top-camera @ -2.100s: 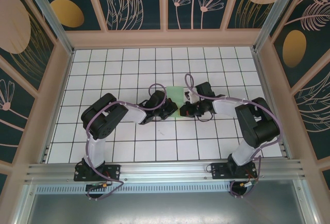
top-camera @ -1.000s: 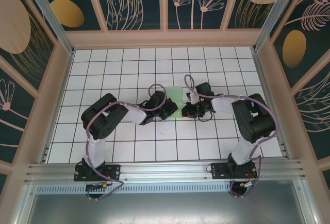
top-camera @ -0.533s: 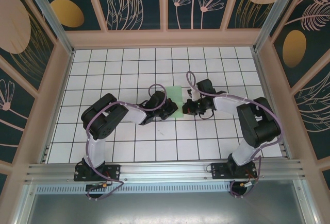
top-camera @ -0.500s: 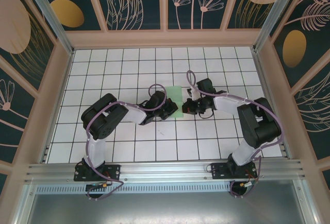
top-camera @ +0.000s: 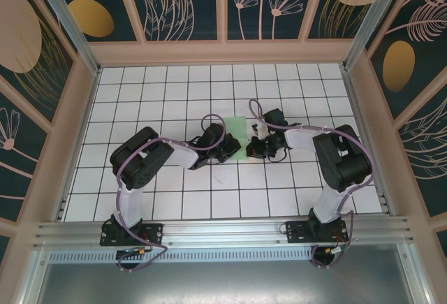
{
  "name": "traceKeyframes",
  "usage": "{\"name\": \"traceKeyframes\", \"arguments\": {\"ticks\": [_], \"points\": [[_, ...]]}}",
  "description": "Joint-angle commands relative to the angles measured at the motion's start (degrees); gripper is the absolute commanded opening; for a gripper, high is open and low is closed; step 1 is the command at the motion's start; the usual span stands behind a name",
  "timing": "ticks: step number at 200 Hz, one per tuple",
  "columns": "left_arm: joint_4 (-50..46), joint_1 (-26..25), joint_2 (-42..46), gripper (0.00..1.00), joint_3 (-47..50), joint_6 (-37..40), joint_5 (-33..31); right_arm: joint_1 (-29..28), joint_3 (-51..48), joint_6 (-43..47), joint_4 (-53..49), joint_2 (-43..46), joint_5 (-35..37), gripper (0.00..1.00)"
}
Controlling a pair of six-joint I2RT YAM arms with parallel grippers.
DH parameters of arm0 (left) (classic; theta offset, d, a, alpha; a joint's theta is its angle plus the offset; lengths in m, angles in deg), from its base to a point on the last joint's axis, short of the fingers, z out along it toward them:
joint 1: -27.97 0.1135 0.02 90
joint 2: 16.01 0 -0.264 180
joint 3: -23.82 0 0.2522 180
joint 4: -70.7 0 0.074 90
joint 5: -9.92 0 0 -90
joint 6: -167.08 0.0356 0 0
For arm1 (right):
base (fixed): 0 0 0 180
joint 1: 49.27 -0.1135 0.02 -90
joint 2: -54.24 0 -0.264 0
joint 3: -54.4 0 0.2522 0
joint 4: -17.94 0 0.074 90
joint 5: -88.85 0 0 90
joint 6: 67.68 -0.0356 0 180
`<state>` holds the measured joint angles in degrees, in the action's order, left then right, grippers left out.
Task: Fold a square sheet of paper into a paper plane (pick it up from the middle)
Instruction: Fold the triangle a second time at the center of the table.
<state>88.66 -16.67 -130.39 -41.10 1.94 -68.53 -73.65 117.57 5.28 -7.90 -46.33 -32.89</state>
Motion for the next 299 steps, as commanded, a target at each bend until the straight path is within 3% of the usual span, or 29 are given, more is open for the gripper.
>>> {"name": "traceKeyframes", "arguments": {"ticks": [1, 39, 65, 121, 212, 299], "points": [[-1.7, -0.1, 0.8, 0.03, 0.1, 0.7, -1.4, -0.2, -0.3, 1.3, -2.6, -2.4, 7.3, 0.02], [-1.1, -0.1, 2.1, 0.14, -0.6, 3.2, -1.6, -0.2, -1.1, 2.0, -3.0, -3.4, 7.8, 0.01], [3.4, -0.1, 2.9, 0.16, -0.4, 2.3, 2.3, -0.2, -1.2, 1.6, -2.6, -3.2, 7.5, 0.01], [1.1, -0.8, 1.3, 0.00, -1.0, -1.1, 3.3, -0.3, -1.2, 0.9, -1.5, -3.0, 6.2, 0.01], [-12.1, -0.6, -0.8, 0.00, -4.2, 2.7, -6.3, -0.9, -1.9, 2.7, -3.6, -3.3, 9.4, 0.00], [-13.1, 1.6, 0.0, 0.02, -4.3, 5.8, -7.4, -3.7, -2.3, 4.4, -6.7, -5.7, 17.3, 0.00]]}}
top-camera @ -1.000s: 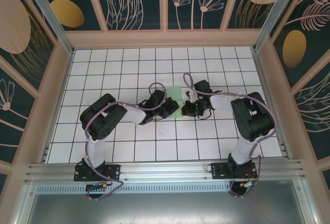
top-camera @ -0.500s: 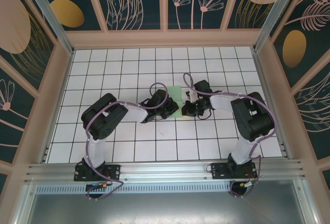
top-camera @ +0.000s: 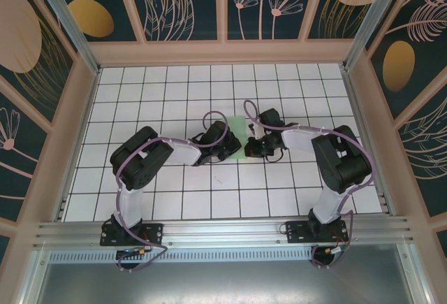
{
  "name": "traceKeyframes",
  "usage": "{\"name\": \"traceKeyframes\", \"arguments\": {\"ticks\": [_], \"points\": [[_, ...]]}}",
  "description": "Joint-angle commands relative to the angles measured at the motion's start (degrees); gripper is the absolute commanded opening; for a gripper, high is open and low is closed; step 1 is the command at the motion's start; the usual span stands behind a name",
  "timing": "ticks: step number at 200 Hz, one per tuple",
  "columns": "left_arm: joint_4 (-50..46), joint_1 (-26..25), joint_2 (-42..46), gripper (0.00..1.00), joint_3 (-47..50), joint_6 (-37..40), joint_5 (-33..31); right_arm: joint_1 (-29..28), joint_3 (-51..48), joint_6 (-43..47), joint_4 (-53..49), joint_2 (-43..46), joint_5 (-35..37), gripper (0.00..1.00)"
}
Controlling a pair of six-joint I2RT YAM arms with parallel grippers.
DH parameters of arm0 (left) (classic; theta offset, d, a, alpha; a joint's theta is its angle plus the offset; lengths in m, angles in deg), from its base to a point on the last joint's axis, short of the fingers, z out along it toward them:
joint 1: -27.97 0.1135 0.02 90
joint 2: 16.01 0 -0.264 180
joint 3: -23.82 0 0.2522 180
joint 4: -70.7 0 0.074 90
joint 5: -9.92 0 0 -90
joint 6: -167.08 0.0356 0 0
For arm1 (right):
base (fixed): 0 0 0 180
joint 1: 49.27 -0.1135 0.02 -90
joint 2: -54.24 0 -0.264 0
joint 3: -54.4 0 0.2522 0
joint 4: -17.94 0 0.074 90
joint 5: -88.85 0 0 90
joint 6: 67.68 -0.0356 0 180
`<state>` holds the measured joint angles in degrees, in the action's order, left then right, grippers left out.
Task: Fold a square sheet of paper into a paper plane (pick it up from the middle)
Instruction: Fold the triangle a second time at the center of the table.
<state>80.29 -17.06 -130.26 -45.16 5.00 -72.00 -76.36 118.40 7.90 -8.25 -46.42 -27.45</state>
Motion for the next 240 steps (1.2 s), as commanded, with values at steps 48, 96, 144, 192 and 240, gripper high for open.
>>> {"name": "traceKeyframes", "arguments": {"ticks": [48, 96, 144, 192, 240], "points": [[-3.7, 3.6, -0.1, 0.04, -0.2, 3.9, -3.4, -1.2, -3.3, 1.5, -6.6, -5.7, 12.1, 0.00], [-2.9, 4.5, 0.2, 0.06, 0.3, 4.8, -3.4, -1.1, -3.3, 1.6, -7.1, -5.8, 13.0, 0.00], [-3.0, 5.9, 0.5, 0.07, 0.7, 6.5, -3.7, -1.1, -3.5, 1.5, -7.0, -5.9, 12.7, 0.00], [-3.5, 7.1, 1.0, 0.08, 1.0, 8.3, -4.4, -1.1, -3.3, 1.5, -7.2, -5.8, 12.8, 0.00], [-3.8, 8.1, 0.8, 0.10, 1.1, 9.2, -4.9, -1.1, -3.5, 1.5, -7.1, -5.8, 12.4, 0.00]]}}
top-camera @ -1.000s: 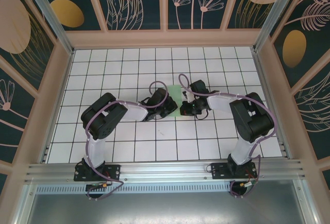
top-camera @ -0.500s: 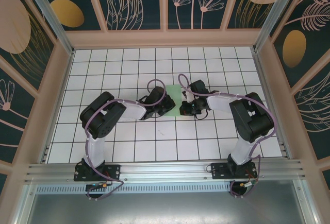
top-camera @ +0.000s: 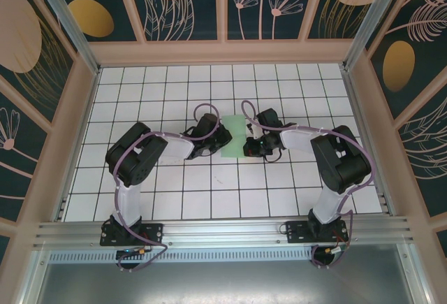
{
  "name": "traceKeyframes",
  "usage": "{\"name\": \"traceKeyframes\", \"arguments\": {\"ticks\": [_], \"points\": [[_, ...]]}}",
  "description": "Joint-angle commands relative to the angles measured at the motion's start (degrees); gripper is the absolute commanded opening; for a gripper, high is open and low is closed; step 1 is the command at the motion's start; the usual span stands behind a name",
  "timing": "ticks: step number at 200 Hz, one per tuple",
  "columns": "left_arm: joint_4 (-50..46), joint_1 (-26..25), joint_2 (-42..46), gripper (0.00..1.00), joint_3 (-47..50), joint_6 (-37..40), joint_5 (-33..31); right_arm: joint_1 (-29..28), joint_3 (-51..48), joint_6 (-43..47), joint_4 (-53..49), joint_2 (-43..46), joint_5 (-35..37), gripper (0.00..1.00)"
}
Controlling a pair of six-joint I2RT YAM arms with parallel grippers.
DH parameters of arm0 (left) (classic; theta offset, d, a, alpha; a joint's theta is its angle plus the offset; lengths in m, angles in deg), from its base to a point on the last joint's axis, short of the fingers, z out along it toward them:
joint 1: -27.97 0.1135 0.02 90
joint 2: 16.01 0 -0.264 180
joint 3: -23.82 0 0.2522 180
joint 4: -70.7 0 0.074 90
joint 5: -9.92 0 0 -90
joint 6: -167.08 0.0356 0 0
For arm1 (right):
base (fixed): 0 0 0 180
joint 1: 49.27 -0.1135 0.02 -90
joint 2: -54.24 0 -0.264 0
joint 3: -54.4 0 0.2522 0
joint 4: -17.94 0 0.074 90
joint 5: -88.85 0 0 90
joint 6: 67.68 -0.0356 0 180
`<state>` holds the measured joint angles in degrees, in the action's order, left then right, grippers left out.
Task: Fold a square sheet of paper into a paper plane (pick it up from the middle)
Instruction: Fold the triangle a second time at the center of the table.
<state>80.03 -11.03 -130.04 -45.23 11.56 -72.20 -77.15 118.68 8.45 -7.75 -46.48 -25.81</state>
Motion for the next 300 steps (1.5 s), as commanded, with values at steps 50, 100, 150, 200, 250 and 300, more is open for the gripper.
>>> {"name": "traceKeyframes", "arguments": {"ticks": [50, 100, 150, 200, 250, 300], "points": [[-4.5, 3.4, 1.8, 0.11, 1.3, 4.8, -5.5, -0.3, -3.8, 1.0, -7.5, -5.8, 10.7, 0.00], [-5.2, 3.8, 1.8, 0.13, -0.1, 6.8, -5.7, -0.4, -3.8, 1.1, -7.2, -5.8, 10.0, 0.00], [-5.1, 3.8, 8.0, 0.16, -0.1, 7.2, -4.0, -0.3, -3.0, 1.0, -6.4, -5.6, 7.8, 0.00], [2.5, 1.6, 7.1, 0.08, 0.2, 2.9, 8.5, -0.3, -1.9, 0.8, -5.8, -5.5, 6.2, 0.00], [8.0, -1.5, -0.4, 0.07, 0.0, -2.1, 10.2, -0.3, -1.9, 0.4, -5.9, -4.9, 5.9, 0.00], [7.3, -1.4, -2.2, 0.07, 1.5, -1.7, 7.2, -0.2, -0.6, 0.2, -6.0, -2.9, 2.8, 0.00]]}}
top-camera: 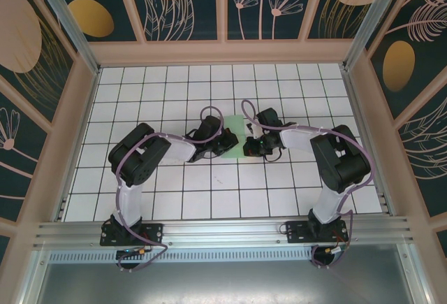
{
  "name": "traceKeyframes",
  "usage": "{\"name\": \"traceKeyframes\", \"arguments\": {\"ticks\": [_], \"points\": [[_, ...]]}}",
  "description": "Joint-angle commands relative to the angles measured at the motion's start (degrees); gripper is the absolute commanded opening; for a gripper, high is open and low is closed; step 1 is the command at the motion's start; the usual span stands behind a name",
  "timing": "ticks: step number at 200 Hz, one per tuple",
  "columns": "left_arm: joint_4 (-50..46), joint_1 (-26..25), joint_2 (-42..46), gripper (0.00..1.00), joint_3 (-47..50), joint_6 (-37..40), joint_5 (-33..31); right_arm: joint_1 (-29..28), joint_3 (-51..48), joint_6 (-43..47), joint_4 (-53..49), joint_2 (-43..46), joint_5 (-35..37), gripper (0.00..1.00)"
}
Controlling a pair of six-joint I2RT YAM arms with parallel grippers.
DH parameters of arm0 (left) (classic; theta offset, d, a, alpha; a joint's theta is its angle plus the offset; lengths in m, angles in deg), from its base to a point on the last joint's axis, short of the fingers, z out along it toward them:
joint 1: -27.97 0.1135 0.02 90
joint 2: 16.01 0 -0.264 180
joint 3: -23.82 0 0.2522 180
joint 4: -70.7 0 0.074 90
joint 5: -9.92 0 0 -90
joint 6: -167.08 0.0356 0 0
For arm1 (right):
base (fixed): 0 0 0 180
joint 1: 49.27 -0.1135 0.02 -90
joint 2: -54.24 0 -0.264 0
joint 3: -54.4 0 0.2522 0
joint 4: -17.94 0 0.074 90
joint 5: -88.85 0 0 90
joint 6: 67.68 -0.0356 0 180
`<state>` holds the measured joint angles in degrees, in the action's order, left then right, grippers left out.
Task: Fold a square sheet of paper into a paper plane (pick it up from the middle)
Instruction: Fold the triangle a second time at the center of the table.
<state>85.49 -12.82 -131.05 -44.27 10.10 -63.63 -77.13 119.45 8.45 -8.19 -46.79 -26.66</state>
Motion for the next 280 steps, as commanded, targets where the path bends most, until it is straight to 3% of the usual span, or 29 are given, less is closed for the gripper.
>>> {"name": "traceKeyframes", "arguments": {"ticks": [1, 76, 186, 280], "points": [[1.9, 0.3, -1.2, 0.07, 0.5, -0.3, -1.4, -0.2, -1.3, 0.2, -5.5, -2.5, 3.6, 0.00], [1.2, 0.2, -1.8, 0.07, 1.8, 0.7, -1.3, 0.0, 2.8, -1.4, -3.4, 2.8, -9.7, 0.03], [-1.2, 0.2, -2.1, 0.07, 0.9, 1.4, -1.8, 0.4, 3.6, -0.4, -4.1, -5.8, -7.2, 0.03], [-4.8, 0.2, -2.6, 0.04, 2.9, 1.3, -5.0, 3.2, -1.3, 2.3, -7.2, -1.5, -8.1, 0.05]]}}
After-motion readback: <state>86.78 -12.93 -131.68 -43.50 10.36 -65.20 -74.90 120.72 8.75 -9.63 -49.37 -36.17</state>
